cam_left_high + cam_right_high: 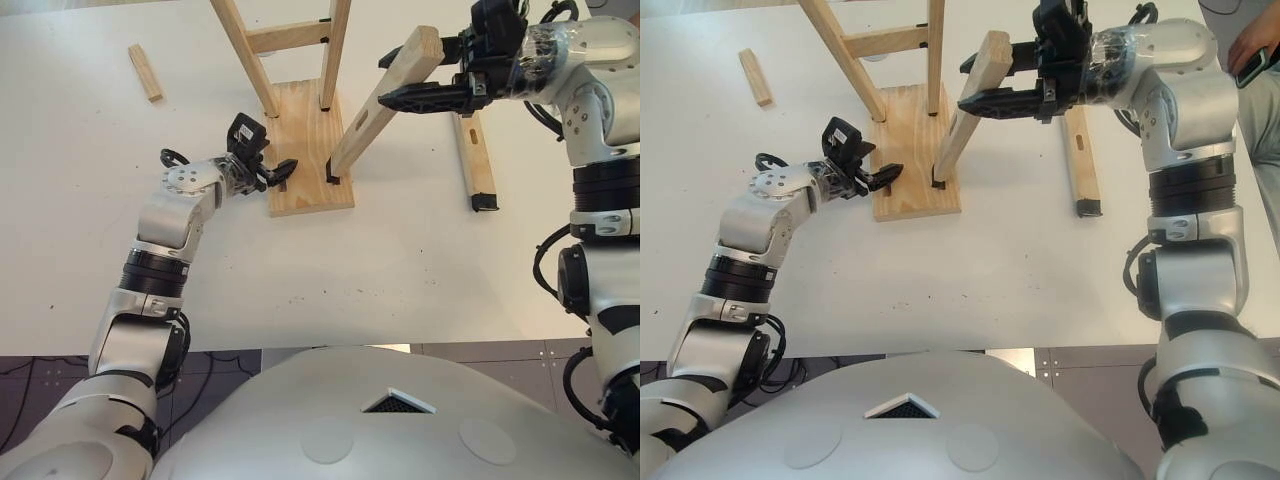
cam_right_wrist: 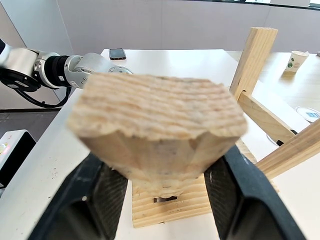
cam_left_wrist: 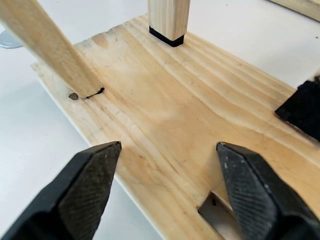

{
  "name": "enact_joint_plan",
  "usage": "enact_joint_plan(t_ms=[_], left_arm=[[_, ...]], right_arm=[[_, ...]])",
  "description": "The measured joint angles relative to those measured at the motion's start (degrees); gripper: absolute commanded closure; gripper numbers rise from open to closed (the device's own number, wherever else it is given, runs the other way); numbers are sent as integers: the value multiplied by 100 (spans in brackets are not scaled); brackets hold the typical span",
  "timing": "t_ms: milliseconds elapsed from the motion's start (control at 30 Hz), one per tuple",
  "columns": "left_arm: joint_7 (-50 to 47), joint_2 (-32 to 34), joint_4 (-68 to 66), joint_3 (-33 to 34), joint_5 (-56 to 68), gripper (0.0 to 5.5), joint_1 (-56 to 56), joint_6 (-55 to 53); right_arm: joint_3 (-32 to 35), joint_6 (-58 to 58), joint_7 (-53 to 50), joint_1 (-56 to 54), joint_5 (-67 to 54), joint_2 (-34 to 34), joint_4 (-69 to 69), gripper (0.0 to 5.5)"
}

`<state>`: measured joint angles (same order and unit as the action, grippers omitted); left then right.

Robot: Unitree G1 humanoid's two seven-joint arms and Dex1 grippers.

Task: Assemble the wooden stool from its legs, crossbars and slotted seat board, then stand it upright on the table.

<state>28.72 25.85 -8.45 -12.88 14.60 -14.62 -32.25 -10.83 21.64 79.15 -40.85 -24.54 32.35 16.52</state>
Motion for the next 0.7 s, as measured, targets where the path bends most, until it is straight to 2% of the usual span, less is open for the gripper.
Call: enact_joint_plan(t_ms=[700], left_arm=[[-812, -864, 229, 335, -370, 200, 403, 257]], right_arm=[[-495, -166, 1078, -1018, 766, 243, 943, 346]])
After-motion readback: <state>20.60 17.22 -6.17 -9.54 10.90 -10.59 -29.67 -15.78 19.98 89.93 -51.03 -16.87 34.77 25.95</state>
